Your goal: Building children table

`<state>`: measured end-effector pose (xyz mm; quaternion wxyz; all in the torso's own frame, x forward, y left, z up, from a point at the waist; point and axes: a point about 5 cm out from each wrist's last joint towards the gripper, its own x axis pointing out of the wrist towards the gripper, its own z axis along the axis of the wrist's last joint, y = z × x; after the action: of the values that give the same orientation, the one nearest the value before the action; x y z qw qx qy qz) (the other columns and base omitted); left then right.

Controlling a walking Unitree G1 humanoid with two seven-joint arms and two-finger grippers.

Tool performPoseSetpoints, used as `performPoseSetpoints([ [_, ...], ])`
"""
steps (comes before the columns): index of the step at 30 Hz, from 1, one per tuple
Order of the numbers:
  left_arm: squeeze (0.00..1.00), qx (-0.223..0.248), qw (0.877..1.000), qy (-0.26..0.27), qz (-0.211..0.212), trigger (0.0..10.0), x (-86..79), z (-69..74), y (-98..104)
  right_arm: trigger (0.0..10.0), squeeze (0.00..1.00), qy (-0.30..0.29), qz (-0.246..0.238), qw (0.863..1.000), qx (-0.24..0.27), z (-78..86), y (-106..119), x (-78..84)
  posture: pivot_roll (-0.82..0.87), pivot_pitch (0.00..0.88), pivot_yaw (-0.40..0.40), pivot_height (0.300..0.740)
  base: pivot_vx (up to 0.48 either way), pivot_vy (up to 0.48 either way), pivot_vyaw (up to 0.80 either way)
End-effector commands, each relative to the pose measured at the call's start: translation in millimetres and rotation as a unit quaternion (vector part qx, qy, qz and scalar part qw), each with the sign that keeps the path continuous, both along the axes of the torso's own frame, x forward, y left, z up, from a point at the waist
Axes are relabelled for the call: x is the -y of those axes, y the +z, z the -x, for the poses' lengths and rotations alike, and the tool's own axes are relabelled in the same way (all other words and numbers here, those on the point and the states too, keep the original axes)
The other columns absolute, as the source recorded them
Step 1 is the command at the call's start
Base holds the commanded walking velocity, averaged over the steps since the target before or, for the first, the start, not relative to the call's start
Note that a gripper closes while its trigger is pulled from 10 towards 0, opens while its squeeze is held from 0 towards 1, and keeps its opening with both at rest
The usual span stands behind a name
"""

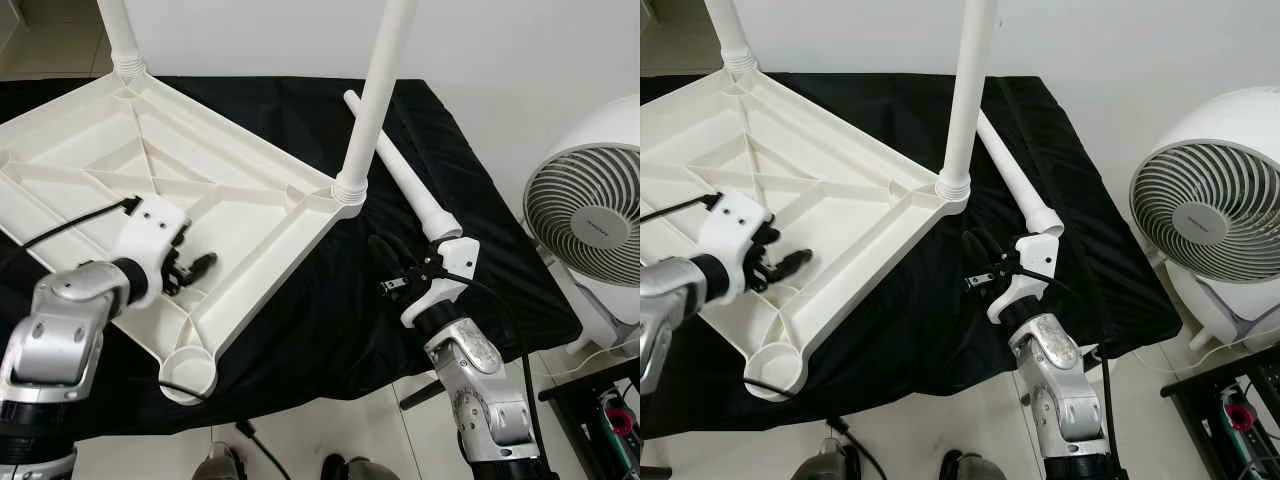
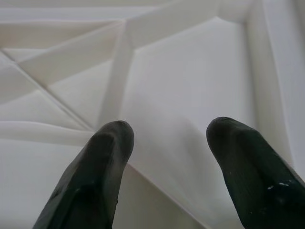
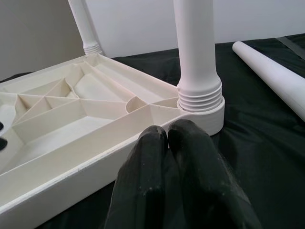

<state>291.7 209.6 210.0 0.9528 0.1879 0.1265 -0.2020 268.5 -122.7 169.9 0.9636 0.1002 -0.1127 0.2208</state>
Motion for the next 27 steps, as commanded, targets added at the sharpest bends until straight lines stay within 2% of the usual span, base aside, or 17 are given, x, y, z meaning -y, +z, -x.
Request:
performPoseSetpoints([
  [1, 0.0, 0.029, 0.994, 0.105, -0.019, 10.0, -13.4, -2.7, 0.1, 10.0, 0.0, -0.003, 0.002, 1.0, 0.0, 0.3, -1.5, 0.7, 0.14, 0.165, -0.088, 0.74, 0.0, 0.0, 0.0],
  [6, 0.0, 0.032, 0.99, 0.138, -0.019, 10.0, -20.4, -2.0, 4.3, 10.0, 0.0, -0.003, 0.001, 1.0, -0.001, 0.7, -2.1, 0.2, 0.14, 0.166, -0.088, 0.74, 0.0, 0.0, 0.0],
  [8, 0.0, 0.017, 0.992, 0.122, -0.039, 10.0, -20.4, 2.5, 2.5, 10.0, 0.0, -0.002, 0.0, 1.0, -0.002, 0.3, -2.6, -0.5, 0.14, 0.167, -0.088, 0.74, 0.0, 0.0, 0.0],
  [17, 0.0, 0.01, 0.993, 0.1, -0.061, 10.0, -20.4, 6.6, 3.1, 10.0, 0.0, -0.002, 0.002, 1.0, -0.002, -0.8, -3.0, -0.1, 0.15, 0.168, -0.089, 0.74, 0.0, 0.0, 0.0],
  [20, 0.0, 0.001, 0.994, 0.076, -0.081, 10.0, -22.3, 9.5, 2.5, 10.0, 0.0, -0.002, 0.003, 1.0, -0.004, -0.5, -4.3, -0.1, 0.15, 0.168, -0.086, 0.74, 0.0, 0.0, 0.0],
  [24, 0.0, 0.025, 0.986, 0.104, -0.126, 10.0, -39.8, 4.5, 11.1, 10.0, 0.0, -0.002, 0.002, 1.0, -0.004, -0.1, -4.7, -0.5, 0.15, 0.171, -0.085, 0.74, 0.0, 0.0, 0.0],
  [27, 0.0, 0.024, 0.984, 0.104, -0.142, 10.0, -41.7, 3.7, 10.0, 10.0, 0.0, -0.002, 0.003, 1.0, -0.004, 0.1, -4.6, -0.6, 0.15, 0.169, -0.083, 0.74, 0.0, 0.0, 0.0],
])
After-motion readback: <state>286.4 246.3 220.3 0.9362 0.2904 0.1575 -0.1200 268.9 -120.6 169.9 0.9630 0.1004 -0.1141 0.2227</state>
